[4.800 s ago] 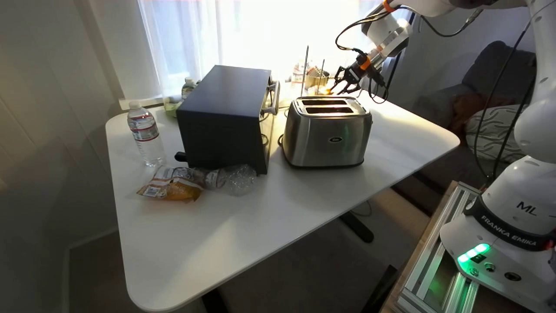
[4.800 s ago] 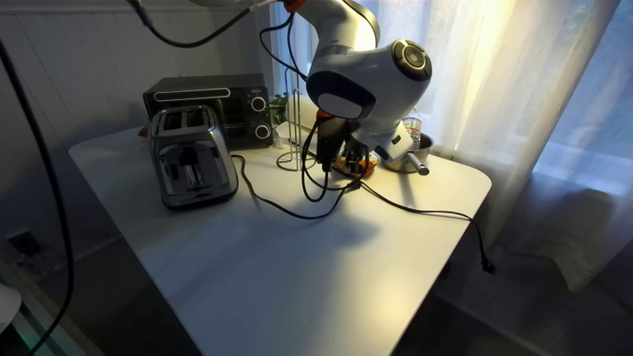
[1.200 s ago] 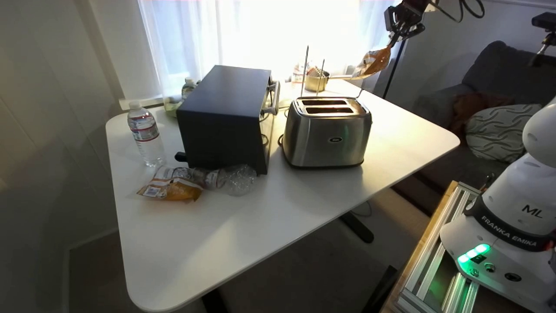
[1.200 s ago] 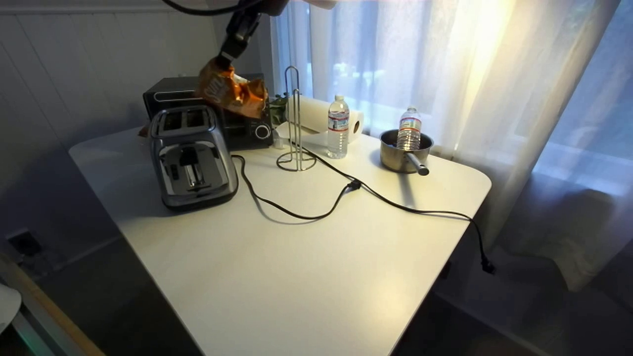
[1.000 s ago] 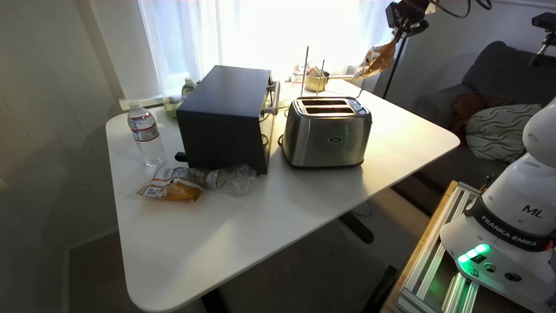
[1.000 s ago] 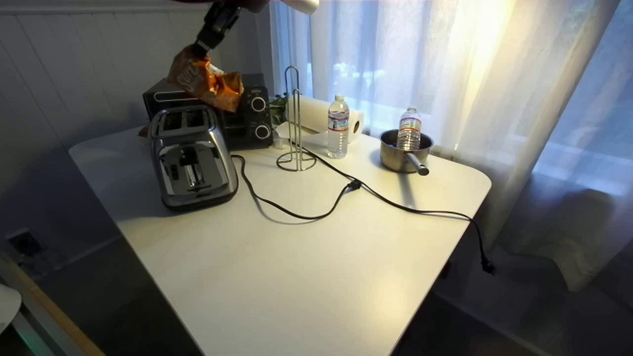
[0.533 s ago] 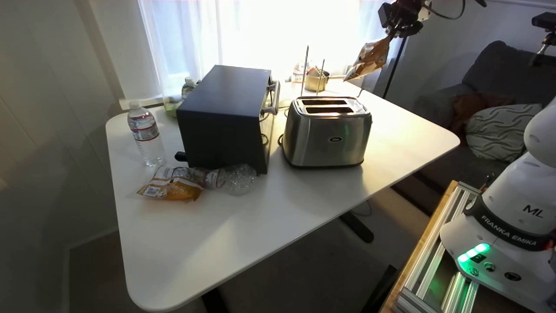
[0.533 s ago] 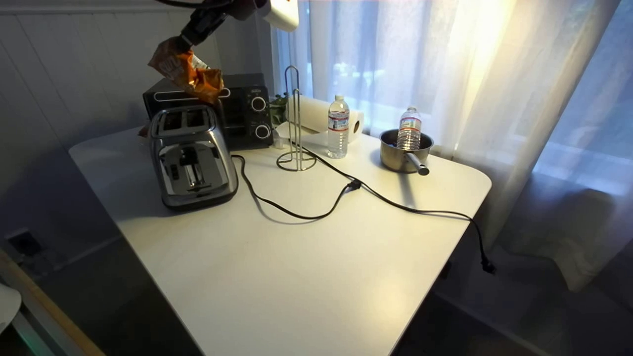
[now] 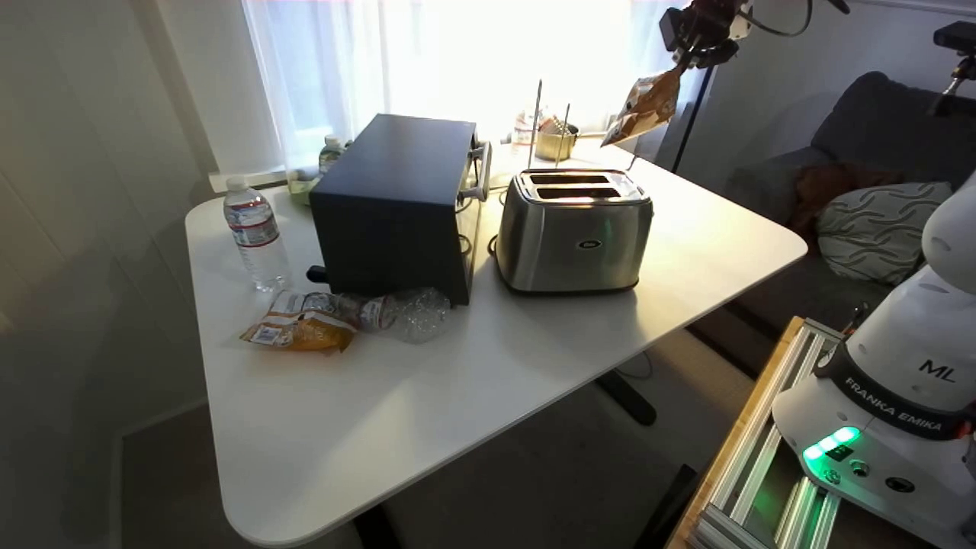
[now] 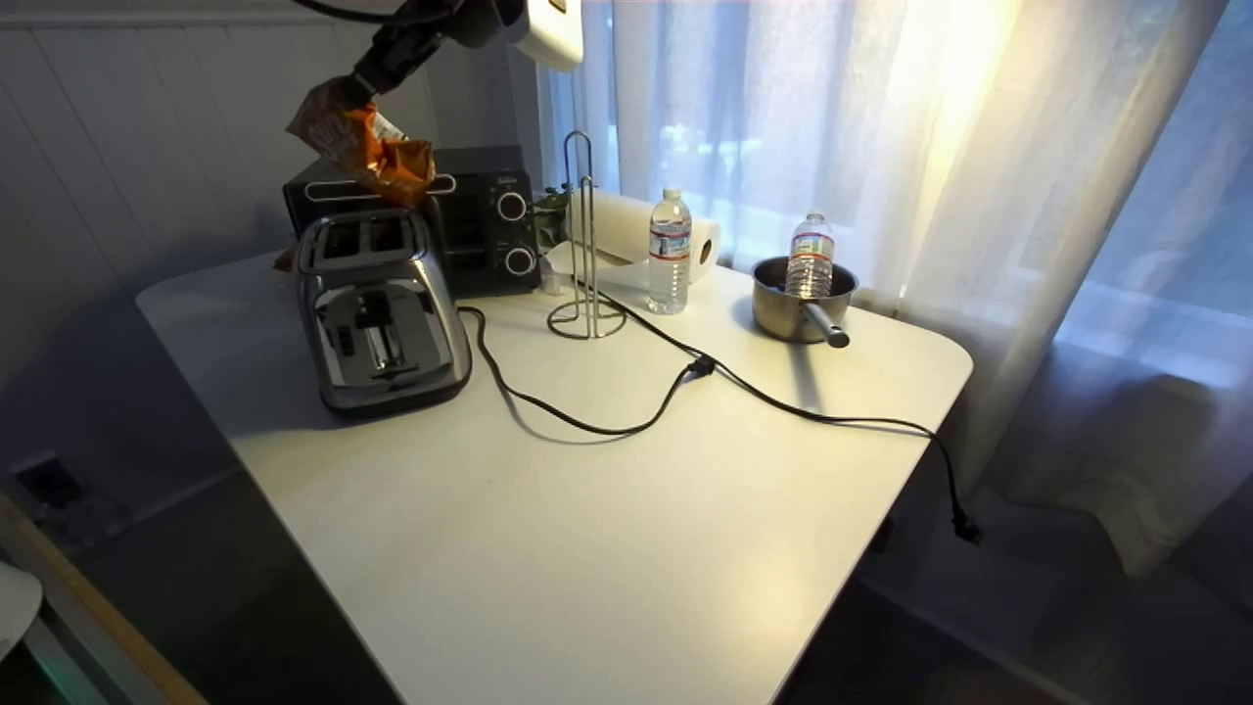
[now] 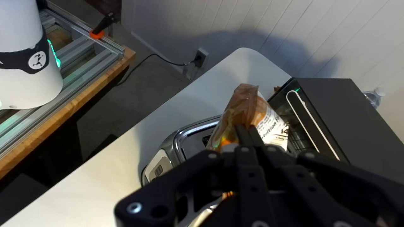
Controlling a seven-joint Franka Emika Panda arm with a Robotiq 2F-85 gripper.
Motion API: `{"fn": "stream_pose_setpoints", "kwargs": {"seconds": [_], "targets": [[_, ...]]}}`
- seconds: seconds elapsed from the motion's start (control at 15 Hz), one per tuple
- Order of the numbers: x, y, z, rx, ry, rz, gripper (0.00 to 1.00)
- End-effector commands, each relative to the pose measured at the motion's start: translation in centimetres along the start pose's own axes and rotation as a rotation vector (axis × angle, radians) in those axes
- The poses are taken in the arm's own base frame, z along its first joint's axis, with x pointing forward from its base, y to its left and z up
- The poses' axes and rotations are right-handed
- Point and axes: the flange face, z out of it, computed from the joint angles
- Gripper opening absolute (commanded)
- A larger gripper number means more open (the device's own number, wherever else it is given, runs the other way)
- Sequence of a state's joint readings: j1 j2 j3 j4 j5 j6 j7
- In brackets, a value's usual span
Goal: Pick up the snack packet near the pot and slot it in the toaster
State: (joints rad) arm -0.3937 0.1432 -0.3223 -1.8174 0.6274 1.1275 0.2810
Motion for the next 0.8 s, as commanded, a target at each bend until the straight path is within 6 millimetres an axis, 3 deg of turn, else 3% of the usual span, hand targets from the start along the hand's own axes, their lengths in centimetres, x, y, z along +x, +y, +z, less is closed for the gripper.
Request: {"fn": "stream_pose_setpoints", "kwargs": {"seconds": [0.0, 0.73], "targets": [[-0.6, -0.5, 2.7, 0.031, -0.054, 0.071, 0.00], [2.6, -0.7, 8.9, 0.227, -0.108, 0.325, 0.00]]}}
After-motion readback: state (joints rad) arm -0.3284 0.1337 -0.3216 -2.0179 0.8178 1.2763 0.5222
